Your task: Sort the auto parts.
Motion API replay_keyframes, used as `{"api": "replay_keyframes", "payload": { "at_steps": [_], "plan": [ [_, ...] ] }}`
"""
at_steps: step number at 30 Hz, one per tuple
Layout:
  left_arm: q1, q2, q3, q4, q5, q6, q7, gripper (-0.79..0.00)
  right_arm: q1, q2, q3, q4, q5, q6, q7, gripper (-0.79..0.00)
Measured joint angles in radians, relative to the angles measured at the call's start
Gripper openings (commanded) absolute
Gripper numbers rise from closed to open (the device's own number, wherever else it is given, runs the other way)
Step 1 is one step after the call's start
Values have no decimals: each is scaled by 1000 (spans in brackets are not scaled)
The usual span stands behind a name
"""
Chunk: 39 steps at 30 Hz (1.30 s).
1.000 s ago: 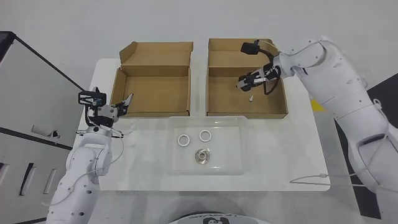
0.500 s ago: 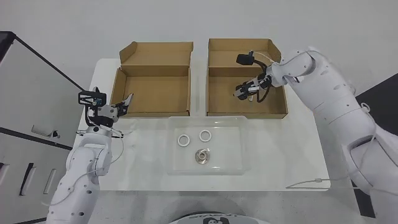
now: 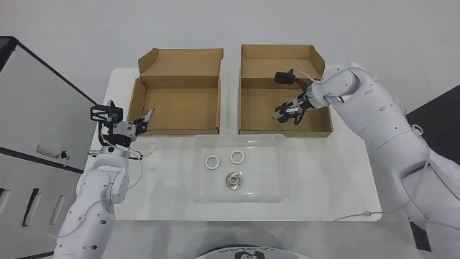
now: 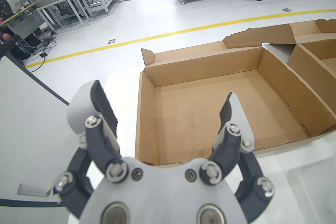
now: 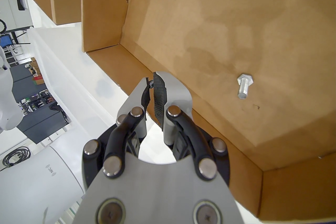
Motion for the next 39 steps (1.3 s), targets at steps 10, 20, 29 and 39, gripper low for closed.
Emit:
{"api": "replay_keyframes", "payload": {
  "at_steps": [10,20,29,39],
  "plan": [
    [0,0,0,0,0,0,0,0,-11,-4,-3,7,-42,42,-2,-785],
    [0,0,0,0,0,0,0,0,-21,-5,9,4,-83,35,-61,-785],
    [0,0,0,0,0,0,0,0,-33,-13,4,7,-102,40,-54,-785],
    [0,0,0,0,0,0,0,0,-39,-15,18,20,-103,21,-51,-674]
  ]
}}
